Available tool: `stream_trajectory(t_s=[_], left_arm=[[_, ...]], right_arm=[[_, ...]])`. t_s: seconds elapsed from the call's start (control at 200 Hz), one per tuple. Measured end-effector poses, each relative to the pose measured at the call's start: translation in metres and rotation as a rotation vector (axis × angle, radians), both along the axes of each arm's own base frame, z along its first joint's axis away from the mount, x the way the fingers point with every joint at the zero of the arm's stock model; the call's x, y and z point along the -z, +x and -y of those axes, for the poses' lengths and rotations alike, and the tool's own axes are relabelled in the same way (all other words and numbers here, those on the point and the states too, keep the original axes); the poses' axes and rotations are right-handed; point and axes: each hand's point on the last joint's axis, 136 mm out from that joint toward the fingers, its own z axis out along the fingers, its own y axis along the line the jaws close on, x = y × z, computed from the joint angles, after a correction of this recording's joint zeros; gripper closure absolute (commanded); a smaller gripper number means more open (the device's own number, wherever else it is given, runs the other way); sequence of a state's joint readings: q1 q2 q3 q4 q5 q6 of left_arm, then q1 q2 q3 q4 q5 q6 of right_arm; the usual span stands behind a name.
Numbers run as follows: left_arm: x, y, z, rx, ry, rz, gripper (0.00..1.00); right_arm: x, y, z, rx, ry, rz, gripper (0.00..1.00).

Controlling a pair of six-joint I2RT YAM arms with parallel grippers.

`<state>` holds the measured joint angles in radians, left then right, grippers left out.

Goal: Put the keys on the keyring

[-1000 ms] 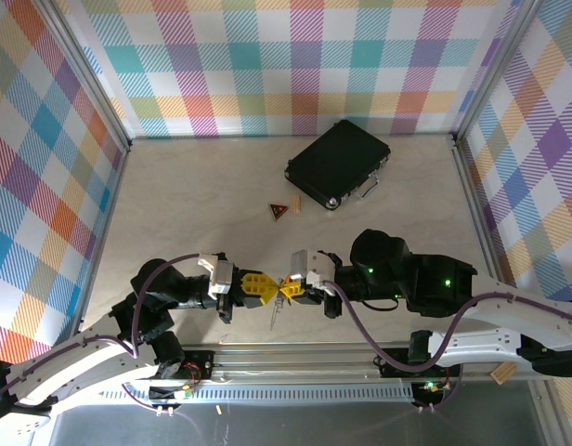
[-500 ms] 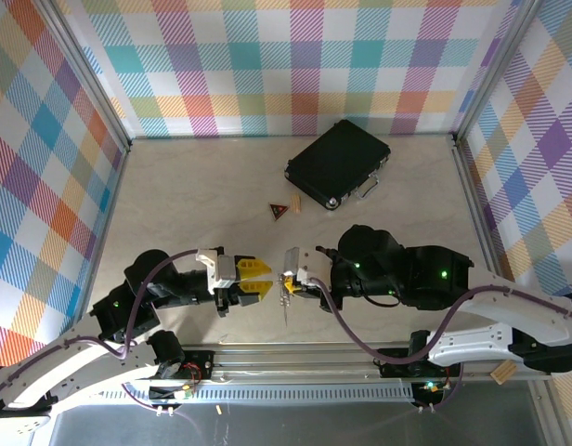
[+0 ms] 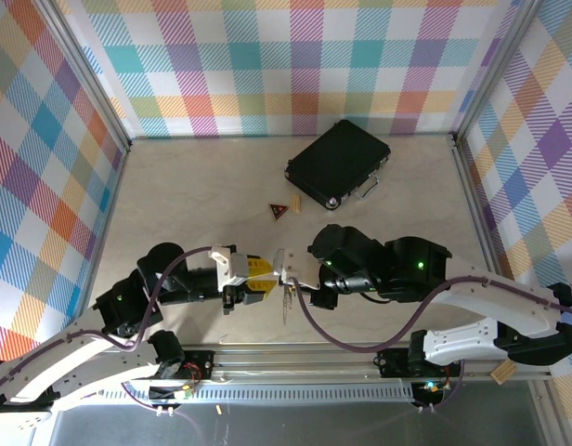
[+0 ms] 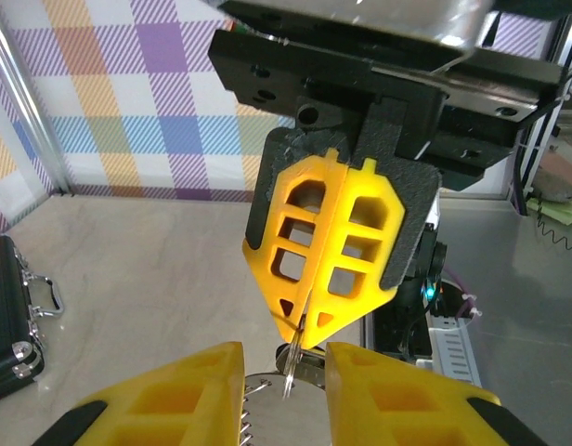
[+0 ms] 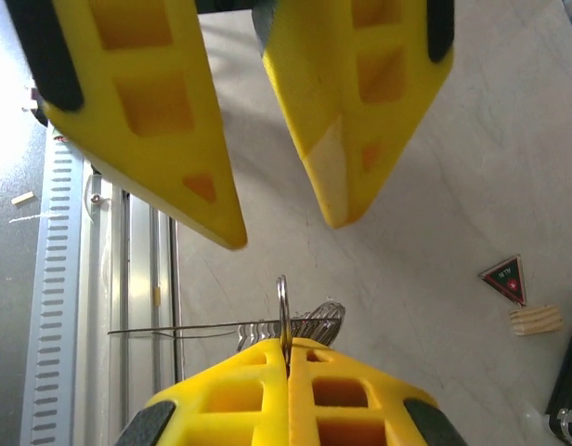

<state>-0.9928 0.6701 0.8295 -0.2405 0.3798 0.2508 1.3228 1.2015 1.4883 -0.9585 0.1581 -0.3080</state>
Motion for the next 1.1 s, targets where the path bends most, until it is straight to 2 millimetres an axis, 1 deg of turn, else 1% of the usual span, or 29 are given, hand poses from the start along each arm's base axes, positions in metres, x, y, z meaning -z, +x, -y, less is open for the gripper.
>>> stream_trajectory(t_s=[0.15, 0.235, 0.315, 0.43, 0.55, 0.6, 0.665, 0.815, 0.895, 0.98, 1.1], left_arm=[[0.007, 0.004, 0.006, -0.001, 0.020, -0.017, 0.72], [0.014, 0.005, 0.007, -0.001, 0.032, -0.030, 0.74], [0.018, 0.005, 0.008, -0.003, 0.037, -0.043, 0.79], [0.022, 0.006, 0.010, -0.002, 0.045, -0.055, 0.92], [0.025, 0.004, 0.010, 0.008, 0.051, -0.060, 0.94], [0.025, 0.004, 0.010, 0.010, 0.050, -0.060, 1.00], [0.025, 0.003, 0.010, 0.012, 0.048, -0.063, 1.00], [0.024, 0.001, 0.009, 0.018, 0.023, -0.053, 1.00], [0.022, 0.000, 0.007, 0.017, -0.004, -0.048, 1.00], [0.014, -0.003, 0.004, 0.022, -0.044, -0.033, 1.00], [-0.001, -0.008, 0.001, 0.039, -0.102, -0.009, 1.00]], right_arm=[[-0.002, 0.000, 0.000, 0.002, 0.001, 0.002, 1.00], [-0.002, 0.000, 0.000, 0.002, 0.001, 0.002, 1.00], [-0.001, 0.000, 0.000, 0.002, -0.002, 0.001, 1.00], [0.001, 0.001, -0.002, 0.004, -0.010, 0.000, 1.00], [0.002, 0.003, -0.001, 0.011, -0.017, 0.004, 1.00], [0.002, 0.003, -0.001, 0.012, -0.017, 0.005, 1.00], [0.002, 0.003, -0.001, 0.012, -0.017, 0.005, 1.00], [0.002, 0.002, -0.002, 0.006, -0.014, 0.001, 1.00], [-0.001, 0.001, -0.004, -0.002, 0.000, -0.005, 0.93], [-0.008, -0.002, -0.006, -0.011, 0.042, -0.010, 0.86], [-0.018, -0.007, -0.004, -0.025, 0.101, -0.015, 0.84]])
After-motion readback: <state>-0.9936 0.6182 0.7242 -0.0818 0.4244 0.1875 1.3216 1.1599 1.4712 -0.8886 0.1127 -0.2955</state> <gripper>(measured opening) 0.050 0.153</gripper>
